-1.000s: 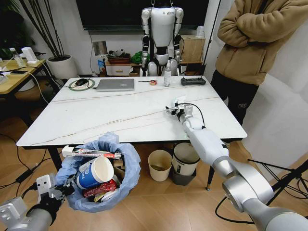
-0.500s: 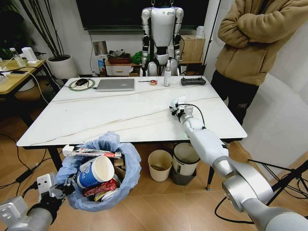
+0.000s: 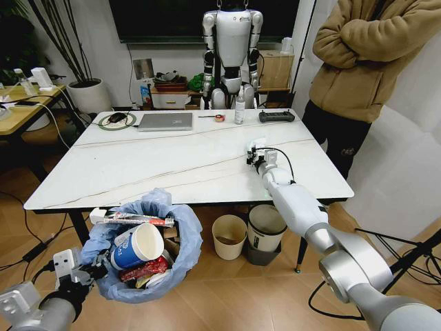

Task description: Pick up the trash bin and place the trash from the table into it.

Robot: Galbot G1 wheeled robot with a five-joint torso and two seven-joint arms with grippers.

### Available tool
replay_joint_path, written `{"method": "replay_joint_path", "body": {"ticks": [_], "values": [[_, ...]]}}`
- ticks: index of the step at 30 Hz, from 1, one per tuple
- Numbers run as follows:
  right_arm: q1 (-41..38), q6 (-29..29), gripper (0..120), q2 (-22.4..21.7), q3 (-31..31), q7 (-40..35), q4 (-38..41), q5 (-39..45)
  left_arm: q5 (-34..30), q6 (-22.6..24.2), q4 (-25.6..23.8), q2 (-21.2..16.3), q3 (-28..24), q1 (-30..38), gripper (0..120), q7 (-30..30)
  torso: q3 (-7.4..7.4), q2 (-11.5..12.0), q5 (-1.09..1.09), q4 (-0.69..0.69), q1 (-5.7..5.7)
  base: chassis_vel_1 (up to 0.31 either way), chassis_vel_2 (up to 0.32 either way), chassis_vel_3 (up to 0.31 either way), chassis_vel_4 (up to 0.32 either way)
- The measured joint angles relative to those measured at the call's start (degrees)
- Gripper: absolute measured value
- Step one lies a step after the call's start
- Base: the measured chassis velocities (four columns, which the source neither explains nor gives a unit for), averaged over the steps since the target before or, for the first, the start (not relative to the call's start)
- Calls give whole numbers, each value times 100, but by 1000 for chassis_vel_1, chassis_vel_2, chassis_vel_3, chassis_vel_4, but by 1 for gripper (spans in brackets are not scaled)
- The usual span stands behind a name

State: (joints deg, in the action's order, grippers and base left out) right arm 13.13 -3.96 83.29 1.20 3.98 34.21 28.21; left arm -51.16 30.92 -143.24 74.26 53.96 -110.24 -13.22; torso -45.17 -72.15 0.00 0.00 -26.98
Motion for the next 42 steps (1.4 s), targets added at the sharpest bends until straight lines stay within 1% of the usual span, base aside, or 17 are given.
{"method": "replay_joint_path", "body": {"ticks": [2, 5, 6, 9, 11, 15, 16, 19, 21, 23, 25, 27, 33, 42], "values": [[22, -14, 0, -16, -20, -1, 61, 27, 4, 0, 0, 4, -5, 0, 0, 0, 0, 0, 0, 0, 0, 0, 0, 0, 0], [115, -104, 0, -122, -132, -15, 341, 175, 5, 0, 0, -2, -14, -1, 0, 0, 0, 0, 0, -1, 0, 0, 0, 0, 0], [174, -174, 0, -206, -233, -34, 555, 277, 5, 0, 0, -11, -21, 4, 0, 0, 0, 0, 0, 0, 0, 0, 0, 0, 0], [237, -218, 0, -275, -308, -49, 728, 358, 5, 0, 0, -22, -30, 12, 0, 0, 0, 0, 0, 0, 0, 0, 0, 0, 0], [327, -271, 0, -355, -383, -82, 973, 465, 5, 0, 0, -34, -41, 24, 0, 0, 0, 0, 0, 0, 0, 0, 0, 0, 0], [557, -359, 0, -604, -588, -123, 1735, 816, 1, 0, 0, -77, -68, 48, 0, 0, 0, 0, 1, -1, 0, 0, 0, 0, 0], [557, -359, 0, -604, -588, -123, 1735, 816, 1, 0, 0, -77, -68, 48, 0, 0, 0, 0, 1, -1, 0, 0, 0, 0, 0], [651, -387, 0, -789, -673, -130, 2151, 1048, -1, 0, 0, -88, -92, 62, 0, 0, 0, 0, 0, -1, 0, 0, 0, 0, 0], [744, -421, 0, -1009, -737, -131, 2574, 1240, -4, 0, 0, -98, -108, 72, 0, 0, 0, 0, 0, 0, 0, 0, 0, 0, 0], [811, -437, 0, -1156, -756, -131, 2845, 1350, -9, 0, 0, -97, -113, 82, 0, 0, 0, 0, 0, 0, 0, 0, 0, 0, 0], [825, -440, 0, -1184, -759, -130, 2901, 1373, -9, 0, 0, -96, -114, 83, 0, 0, 0, 0, 0, 1, 0, 0, 0, 0, 0], [889, -442, 0, -1361, -764, -118, 3234, 1480, -10, 0, 0, -90, -125, 87, 0, 0, 1, 0, 0, 0, 0, 0, 0, 0, 0], [927, -429, 0, -1581, -795, -88, 3556, 1625, -10, 1, 0, -78, -130, 103, 0, 1, 1, 0, 0, 1, 0, 0, 0, 0, 0], [943, -396, 0, -1603, -837, -37, 3645, 1659, -9, 2, 12, -70, -123, 131, 0, -2, 0, 0, 0, -1, 0, 0, 0, 0, 0]]}}
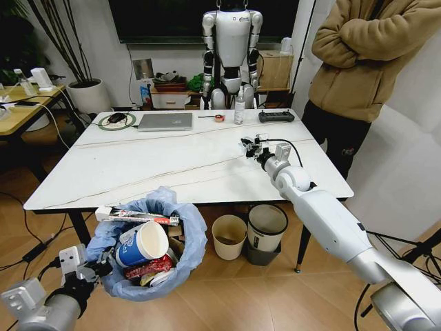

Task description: Pick up the trash bin and place the trash from the table into it.

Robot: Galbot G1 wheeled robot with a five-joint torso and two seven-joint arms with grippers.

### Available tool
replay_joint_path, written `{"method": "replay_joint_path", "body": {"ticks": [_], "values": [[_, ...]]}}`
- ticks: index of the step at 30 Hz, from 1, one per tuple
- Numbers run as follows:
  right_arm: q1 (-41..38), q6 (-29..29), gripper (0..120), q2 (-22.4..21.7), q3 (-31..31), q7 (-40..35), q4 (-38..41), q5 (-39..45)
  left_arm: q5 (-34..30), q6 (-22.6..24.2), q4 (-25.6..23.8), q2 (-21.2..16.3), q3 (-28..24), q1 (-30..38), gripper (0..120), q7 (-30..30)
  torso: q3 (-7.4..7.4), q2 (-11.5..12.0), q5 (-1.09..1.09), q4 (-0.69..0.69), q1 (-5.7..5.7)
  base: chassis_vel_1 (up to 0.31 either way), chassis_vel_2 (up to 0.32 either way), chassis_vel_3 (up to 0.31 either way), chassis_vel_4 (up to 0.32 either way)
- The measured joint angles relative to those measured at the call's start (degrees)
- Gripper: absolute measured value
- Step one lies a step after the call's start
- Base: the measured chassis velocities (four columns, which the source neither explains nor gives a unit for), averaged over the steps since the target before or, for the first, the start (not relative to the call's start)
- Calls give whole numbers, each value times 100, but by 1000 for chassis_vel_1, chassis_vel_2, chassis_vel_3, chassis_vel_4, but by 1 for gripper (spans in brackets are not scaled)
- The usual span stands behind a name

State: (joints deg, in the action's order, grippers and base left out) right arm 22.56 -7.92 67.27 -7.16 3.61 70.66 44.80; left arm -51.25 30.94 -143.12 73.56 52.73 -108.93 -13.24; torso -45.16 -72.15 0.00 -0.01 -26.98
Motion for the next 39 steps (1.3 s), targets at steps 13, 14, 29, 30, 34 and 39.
{"method": "replay_joint_path", "body": {"ticks": [13, 14, 29, 30, 34, 39], "values": [[-4, 280, 0, -774, -111, 529, 1141, 848, -26, 3, 43, 12, 26, 27, 0, -8, 0, 0, 0, 1, 0, 0, 0, 0, 0], [-4, 280, 0, -774, -111, 529, 1141, 848, -26, 3, 43, 12, 26, 27, 0, -8, 0, 0, 0, 1, 0, 0, 0, 0, 0], [395, 231, 0, -1661, -7, 601, 3790, 2318, -67, 10, 38, 1, 32, 49, 0, -16, 0, 0, 0, 1, 0, 0, 0, 0, 0], [486, 231, 0, -1714, 2, 575, 4062, 2406, -74, 11, 37, -10, 34, 49, 0, -20, 0, 0, 0, 2, 0, 0, 0, 0, 0], [782, 243, 0, -1867, -26, 509, 4856, 2564, -77, 16, 12, -5, 31, 38, 0, -32, 1, 0, -1, 0, 0, 0, 0, 0, 0], [999, 264, 0, -1952, -106, 474, 5314, 2566, -65, 19, 4, 20, 16, 19, 0, -37, 1, 0, 0, 1, 0, 0, 0, 0, 0]]}}
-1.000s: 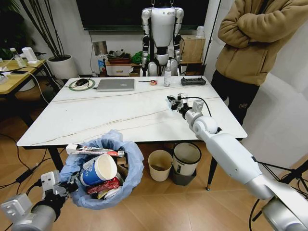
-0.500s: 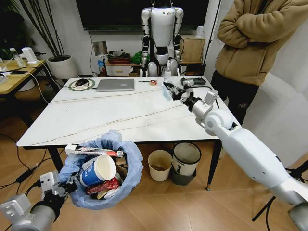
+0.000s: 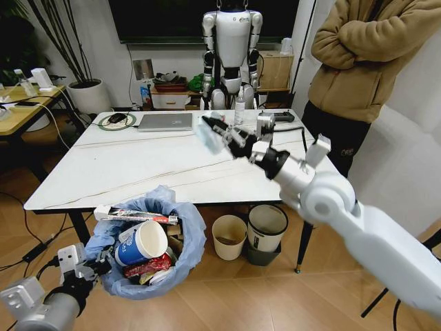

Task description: Pick up the trash bin and place the trash from the table into it.

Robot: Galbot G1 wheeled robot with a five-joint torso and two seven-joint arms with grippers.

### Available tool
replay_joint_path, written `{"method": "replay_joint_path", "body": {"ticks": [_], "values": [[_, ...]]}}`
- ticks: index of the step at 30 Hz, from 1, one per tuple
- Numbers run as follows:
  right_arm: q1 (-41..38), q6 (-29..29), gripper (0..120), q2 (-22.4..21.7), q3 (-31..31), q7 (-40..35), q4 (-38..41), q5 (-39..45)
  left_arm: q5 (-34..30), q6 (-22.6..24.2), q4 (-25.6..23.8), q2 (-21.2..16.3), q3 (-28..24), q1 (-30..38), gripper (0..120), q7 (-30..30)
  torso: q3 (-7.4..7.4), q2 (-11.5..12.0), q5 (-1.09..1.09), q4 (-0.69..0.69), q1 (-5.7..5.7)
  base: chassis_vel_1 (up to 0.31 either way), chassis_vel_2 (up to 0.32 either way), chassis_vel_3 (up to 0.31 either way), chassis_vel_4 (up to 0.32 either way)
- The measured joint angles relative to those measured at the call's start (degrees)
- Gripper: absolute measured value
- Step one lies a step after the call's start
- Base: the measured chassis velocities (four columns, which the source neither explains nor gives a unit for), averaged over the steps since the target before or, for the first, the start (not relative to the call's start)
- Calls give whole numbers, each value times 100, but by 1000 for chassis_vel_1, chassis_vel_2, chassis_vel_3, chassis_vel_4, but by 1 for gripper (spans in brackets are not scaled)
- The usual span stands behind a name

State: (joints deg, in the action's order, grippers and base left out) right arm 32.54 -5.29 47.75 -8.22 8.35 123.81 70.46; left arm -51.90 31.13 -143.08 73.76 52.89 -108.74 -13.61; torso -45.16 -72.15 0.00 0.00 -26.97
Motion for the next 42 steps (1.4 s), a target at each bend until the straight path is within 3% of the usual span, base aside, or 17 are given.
{"method": "replay_joint_path", "body": {"ticks": [6, 12, 20, 42], "values": [[237, 170, 0, -115, -442, -27, 536, -6, 19, 3, -8, 20, -22, -12, 0, 0, 0, 0, 0, 0, 0, 0, 0, 0, 0], [183, 377, 0, 64, -1015, 121, 623, -2, 45, 9, -8, 70, -68, -20, 0, 0, -1, 0, 0, -1, 0, 0, 0, 0, 0], [100, 612, 0, 396, -1493, 279, 220, -92, 37, 9, -13, 65, -41, -27, 0, 6, -1, 0, -1, -1, -1, 0, 0, 0, 0], [18, 794, 0, 811, -2074, 458, -564, -313, 17, 21, 21, 71, -62, 61, 0, 3, -1, 0, 0, -1, -1, 0, 0, 0, 0]]}}
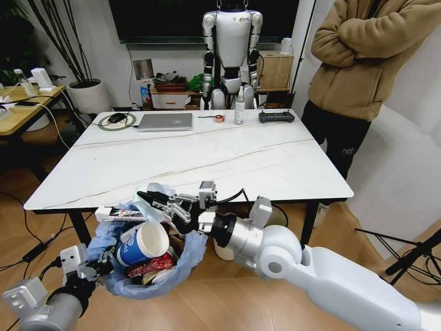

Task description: Pick up the trash bin and place the trash from the table into it.

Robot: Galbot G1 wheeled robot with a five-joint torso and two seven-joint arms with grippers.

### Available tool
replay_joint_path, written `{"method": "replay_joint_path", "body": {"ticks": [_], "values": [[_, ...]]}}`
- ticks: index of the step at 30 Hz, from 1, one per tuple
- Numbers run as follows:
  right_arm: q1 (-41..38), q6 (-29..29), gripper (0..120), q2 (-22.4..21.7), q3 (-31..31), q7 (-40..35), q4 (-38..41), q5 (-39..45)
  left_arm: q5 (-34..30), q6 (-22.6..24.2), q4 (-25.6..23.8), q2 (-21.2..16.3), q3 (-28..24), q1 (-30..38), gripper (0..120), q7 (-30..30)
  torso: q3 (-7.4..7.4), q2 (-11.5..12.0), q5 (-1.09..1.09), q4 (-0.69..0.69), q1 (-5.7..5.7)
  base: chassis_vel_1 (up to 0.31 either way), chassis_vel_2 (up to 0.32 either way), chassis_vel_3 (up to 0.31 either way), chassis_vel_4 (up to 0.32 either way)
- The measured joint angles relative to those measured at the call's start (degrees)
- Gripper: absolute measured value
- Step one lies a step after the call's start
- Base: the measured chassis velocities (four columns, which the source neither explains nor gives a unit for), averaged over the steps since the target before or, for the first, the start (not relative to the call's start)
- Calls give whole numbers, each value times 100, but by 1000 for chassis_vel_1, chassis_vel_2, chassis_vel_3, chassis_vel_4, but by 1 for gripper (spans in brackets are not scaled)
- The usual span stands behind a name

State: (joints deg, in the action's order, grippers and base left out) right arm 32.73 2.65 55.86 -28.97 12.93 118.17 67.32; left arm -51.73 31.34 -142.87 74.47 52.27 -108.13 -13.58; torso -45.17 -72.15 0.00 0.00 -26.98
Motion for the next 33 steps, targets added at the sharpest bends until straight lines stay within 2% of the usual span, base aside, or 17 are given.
{"method": "replay_joint_path", "body": {"ticks": [7, 33], "values": [[27, 30, 0, 121, -159, 42, -246, -134, -30, 0, -17, 28, 22, 16, 0, -2, 0, 0, 0, -1, 0, 0, 0, 0, 0], [548, 142, 0, -167, -184, 156, -258, -552, -189, 6, -38, 25, 101, 45, 0, -71, 0, 0, 0, 0, 0, 0, 0, 0, 0]]}}
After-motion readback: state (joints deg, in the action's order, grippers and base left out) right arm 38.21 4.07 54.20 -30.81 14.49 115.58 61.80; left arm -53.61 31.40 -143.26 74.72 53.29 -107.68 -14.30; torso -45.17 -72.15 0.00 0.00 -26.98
